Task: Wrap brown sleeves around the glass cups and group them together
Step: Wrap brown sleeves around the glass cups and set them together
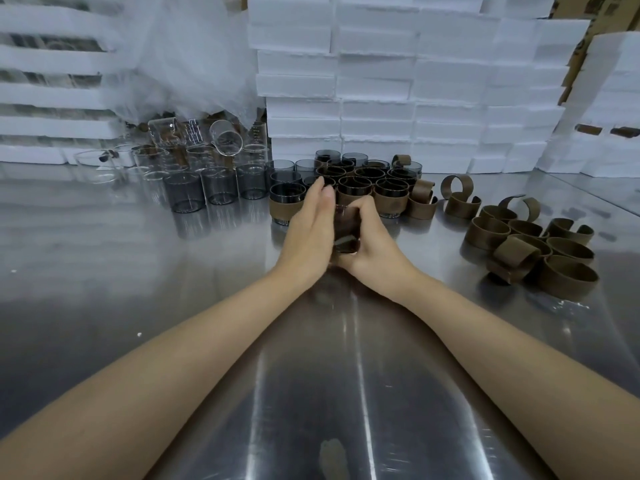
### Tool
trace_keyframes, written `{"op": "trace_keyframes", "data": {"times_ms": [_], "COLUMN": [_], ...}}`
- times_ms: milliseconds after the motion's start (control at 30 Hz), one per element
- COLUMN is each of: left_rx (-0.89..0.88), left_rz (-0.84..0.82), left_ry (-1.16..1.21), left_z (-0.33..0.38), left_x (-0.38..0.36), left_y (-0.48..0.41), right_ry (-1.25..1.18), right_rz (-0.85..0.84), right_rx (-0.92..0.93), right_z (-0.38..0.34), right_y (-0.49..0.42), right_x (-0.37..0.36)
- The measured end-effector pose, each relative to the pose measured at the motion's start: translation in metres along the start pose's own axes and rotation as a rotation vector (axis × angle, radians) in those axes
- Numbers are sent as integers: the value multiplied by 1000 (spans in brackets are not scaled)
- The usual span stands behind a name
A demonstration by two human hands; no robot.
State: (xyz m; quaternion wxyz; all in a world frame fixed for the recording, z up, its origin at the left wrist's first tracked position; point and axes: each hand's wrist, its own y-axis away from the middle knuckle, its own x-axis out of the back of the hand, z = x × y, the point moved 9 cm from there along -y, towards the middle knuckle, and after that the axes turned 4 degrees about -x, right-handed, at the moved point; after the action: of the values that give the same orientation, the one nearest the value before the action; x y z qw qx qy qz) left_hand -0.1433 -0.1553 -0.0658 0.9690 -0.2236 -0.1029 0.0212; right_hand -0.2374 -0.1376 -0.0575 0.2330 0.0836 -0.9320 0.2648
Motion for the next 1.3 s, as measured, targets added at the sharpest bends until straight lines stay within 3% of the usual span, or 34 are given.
{"op": "trace_keyframes", "data": {"times_ms": [100,233,667,800,933,1033,1167,1300], "left_rx": [296,500,417,253,199,188,257,291], "left_rz": [42,-50,-119,-259,-299,-226,-82,-57], "left_ry": [456,709,575,462,437,444,534,512], "left_z": [-21,-30,-29,-19,-17,-16,-21,-22], "left_x": [-3,-11,-20,-27,-29,-27,-14,-10], "left_y": [-1,6,2,4,6,5,1,2], "right_ry": [-65,-160,-47,30,240,390,886,1164], "right_rz": [-61,-89,34,99,40,21,181,222], "right_rx": [8,11,-135,-222,-288,-307,-293,-546], "right_z": [-4,-10,2,15,25,28,23,47], "right_y": [4,6,-4,-5,-5,-7,-7,0], "right_x": [-6,-8,5,15,18,23,53,100]}}
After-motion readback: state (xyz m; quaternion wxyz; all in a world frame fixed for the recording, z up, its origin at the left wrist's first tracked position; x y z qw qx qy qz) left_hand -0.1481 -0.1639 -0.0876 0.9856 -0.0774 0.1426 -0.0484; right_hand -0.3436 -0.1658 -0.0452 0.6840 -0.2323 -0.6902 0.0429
